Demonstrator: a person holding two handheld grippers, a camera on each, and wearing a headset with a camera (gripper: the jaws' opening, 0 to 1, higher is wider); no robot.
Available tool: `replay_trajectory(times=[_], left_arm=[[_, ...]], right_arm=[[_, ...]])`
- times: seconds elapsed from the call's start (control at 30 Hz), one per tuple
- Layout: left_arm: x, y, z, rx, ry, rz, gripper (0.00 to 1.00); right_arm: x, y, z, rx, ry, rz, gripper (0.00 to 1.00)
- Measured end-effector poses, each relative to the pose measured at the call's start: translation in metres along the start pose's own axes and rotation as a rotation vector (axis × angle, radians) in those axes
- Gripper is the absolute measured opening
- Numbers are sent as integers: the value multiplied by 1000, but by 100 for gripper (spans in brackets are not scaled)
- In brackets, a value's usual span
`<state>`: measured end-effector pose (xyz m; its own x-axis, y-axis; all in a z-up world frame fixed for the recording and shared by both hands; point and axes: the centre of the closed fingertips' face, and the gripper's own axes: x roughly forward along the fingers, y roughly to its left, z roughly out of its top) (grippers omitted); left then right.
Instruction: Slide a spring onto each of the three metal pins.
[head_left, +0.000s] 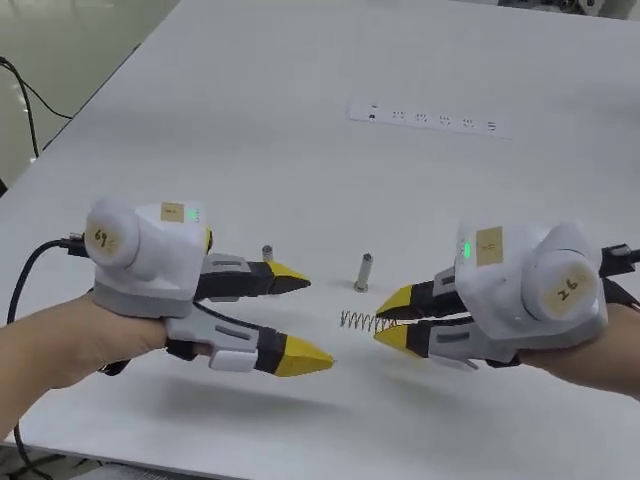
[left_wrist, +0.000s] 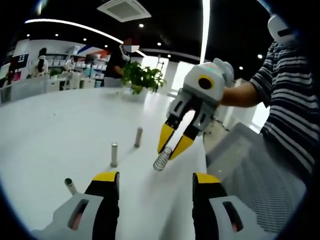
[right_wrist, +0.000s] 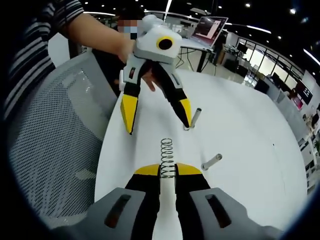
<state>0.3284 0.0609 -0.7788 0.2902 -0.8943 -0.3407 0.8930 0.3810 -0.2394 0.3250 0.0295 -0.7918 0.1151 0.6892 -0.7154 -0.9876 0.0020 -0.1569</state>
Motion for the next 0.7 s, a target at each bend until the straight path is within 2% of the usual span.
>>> replay_trajectory(times=[0.3,0.7], left_arm=[[15,-6,4,20,1,-41,42],[15,-8,6,23,-13,-47,28]], right_arm=[[-2,3,5,-4,-11,9,7],[-2,8,11,0,-31,21,7]])
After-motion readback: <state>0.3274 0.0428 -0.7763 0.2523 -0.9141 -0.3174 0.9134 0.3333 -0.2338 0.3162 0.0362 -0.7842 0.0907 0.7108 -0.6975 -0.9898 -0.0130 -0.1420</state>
